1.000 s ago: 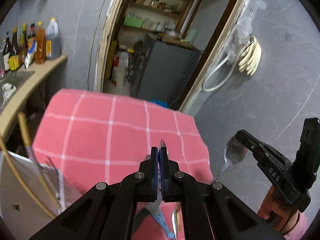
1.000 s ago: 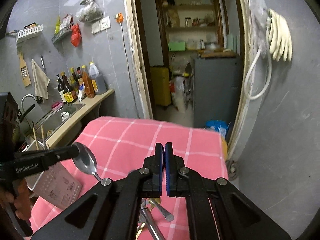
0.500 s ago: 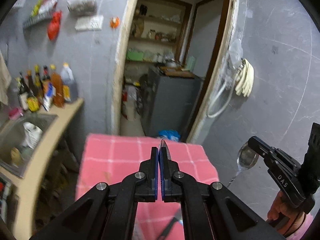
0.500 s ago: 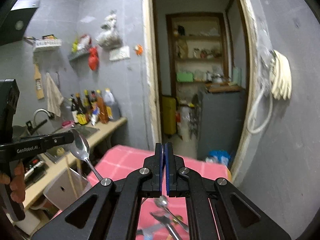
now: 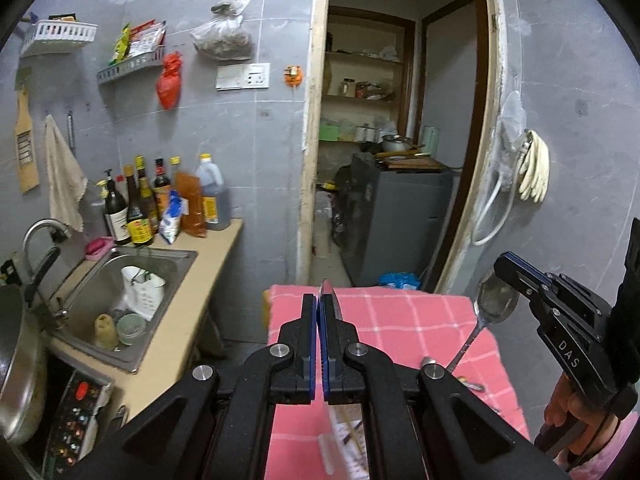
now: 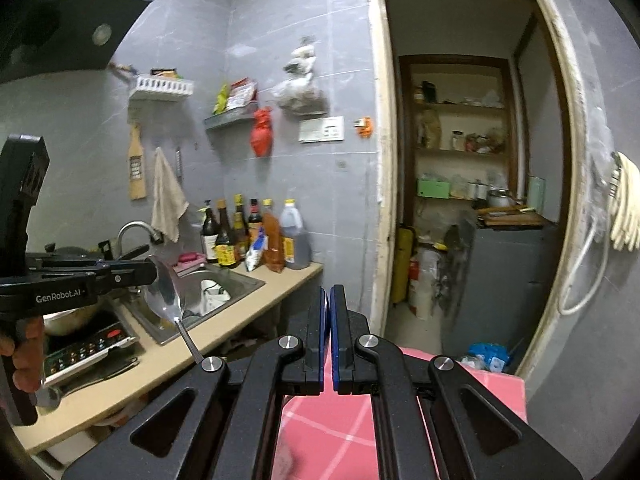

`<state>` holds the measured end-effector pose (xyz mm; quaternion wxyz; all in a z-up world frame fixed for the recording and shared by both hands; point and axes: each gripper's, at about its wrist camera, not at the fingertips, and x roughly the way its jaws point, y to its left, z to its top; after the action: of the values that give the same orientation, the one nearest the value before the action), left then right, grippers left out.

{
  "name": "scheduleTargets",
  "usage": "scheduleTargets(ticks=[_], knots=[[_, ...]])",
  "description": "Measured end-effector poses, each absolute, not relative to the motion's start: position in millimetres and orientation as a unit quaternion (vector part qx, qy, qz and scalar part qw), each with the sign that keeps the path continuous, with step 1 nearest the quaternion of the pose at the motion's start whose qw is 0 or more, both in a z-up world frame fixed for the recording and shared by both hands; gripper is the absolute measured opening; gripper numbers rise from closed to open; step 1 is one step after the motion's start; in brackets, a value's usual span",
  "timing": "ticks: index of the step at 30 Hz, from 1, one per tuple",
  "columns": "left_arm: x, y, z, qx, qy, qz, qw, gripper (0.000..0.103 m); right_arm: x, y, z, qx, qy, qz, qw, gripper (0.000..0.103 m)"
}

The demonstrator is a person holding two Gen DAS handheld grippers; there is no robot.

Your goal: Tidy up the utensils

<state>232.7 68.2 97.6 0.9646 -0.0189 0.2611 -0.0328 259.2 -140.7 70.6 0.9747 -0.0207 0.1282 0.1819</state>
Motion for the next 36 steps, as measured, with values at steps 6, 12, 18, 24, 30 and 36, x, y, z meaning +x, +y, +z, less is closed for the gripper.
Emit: scheduleTargets(ticks=[6,12,18,24,30,36], knots=[[225.4,67.7,83.1,0.009,0.269,-0.029,0.963,0.002,257.7,-117.4,47.9,-0.046,0.134,0.191,0.971,0.003],[222.5,56.9,66.5,0.045,0.275,-0.033,0.960,0.002,254.6,-109.1,26.1,-0.058,0.153,0.200,0.966,0.003],[225.8,55.9,52.3,0.044,0.294,-0.050,0.953,0.002,255.4,-109.9,10.6,-0.055,0.175,0.211,0.960,0.003],[230.7,62.2,39.5,0.008,0.322,-0.075,0.944,0.002,261.3,-117.0,-3.8,-0.027,0.205,0.230,0.951,0.004],[235.3,72.5,29.6,-0.052,0.348,-0.105,0.930,0.003,267.7,-127.6,-15.7,0.014,0.231,0.247,0.941,0.005],[234.2,76.8,26.4,-0.083,0.352,-0.106,0.926,0.005,269.8,-145.3,-11.3,0.045,0.223,0.243,0.943,0.017]])
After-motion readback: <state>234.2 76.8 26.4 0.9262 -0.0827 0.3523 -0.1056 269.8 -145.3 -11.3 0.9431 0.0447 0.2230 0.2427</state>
